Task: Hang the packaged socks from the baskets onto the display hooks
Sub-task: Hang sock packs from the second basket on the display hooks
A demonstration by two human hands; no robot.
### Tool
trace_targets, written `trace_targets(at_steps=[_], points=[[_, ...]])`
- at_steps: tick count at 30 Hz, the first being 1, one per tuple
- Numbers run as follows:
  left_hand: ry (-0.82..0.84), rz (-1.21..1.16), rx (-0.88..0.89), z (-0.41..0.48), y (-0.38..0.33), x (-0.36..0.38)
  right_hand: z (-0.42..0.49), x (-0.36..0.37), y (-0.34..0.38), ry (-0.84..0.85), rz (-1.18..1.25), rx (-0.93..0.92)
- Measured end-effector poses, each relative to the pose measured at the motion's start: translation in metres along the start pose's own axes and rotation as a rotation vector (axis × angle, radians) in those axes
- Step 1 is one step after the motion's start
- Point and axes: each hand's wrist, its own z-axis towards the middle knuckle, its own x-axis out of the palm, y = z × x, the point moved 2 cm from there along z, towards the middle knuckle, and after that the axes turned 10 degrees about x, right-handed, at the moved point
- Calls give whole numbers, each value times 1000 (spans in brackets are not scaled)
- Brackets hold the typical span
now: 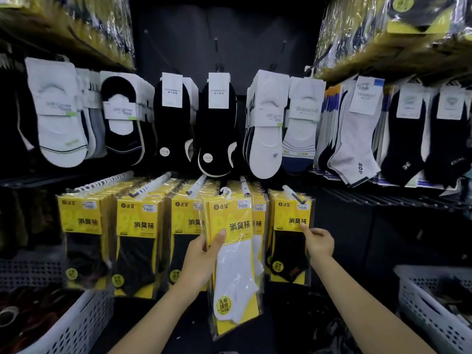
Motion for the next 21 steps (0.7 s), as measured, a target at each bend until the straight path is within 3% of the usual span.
trace_targets(at_steps=[5, 10, 12, 21], points=[[27, 10, -22, -15, -3, -6, -30, -11, -4, 12, 64, -139], [78, -47, -28, -24, -13, 5, -99, -14, 13, 567, 89, -197], [84, -73, -60, -27, -15, 16, -121, -17, 17, 694, 114, -197], [239, -78, -46, -32, -23, 45, -137, -46, 21, 610, 186, -217]])
